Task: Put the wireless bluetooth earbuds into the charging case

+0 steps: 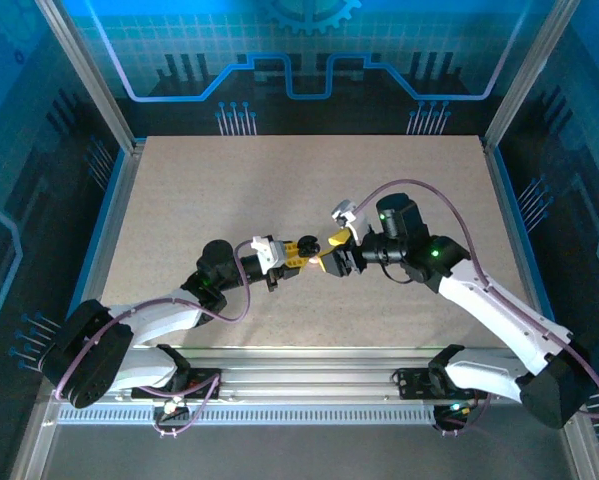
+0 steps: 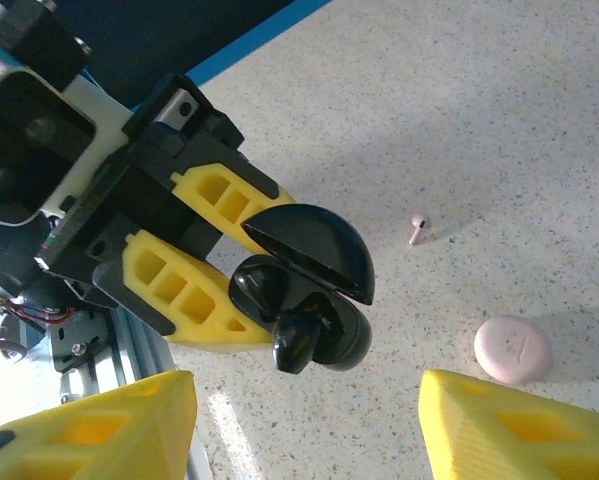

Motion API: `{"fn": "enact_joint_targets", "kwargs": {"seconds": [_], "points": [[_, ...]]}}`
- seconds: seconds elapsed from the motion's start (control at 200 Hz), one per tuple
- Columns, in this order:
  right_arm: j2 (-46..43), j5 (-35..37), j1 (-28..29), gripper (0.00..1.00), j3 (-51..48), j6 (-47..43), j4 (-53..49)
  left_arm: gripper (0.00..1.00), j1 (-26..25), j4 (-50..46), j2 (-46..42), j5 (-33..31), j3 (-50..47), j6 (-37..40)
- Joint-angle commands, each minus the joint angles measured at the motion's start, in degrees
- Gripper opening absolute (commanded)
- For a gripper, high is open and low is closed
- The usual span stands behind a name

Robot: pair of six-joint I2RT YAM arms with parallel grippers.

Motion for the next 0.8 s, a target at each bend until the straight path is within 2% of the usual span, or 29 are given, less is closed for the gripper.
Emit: {"fn": "enact_joint_targets", "kwargs": {"seconds": [0.0,0.53,0.795], "points": [[1.05,1.30,0.92,0.61,0.14,-1.15,0.51,0.20,-0.38,0.99,-0.29,1.62,1.85,-0.39],[1.28,7.42,-0.31,0.61,-0.55,1.20,2.42,0.20,-0.38,1.20,-0.91,2.23,1.73,-0.89],[-0.45,5.97,-1.76,0.60,-1.57,1.39,4.21,0.20,-0.39,1.12,-1.16,2.88,1.89,-1.12]]}}
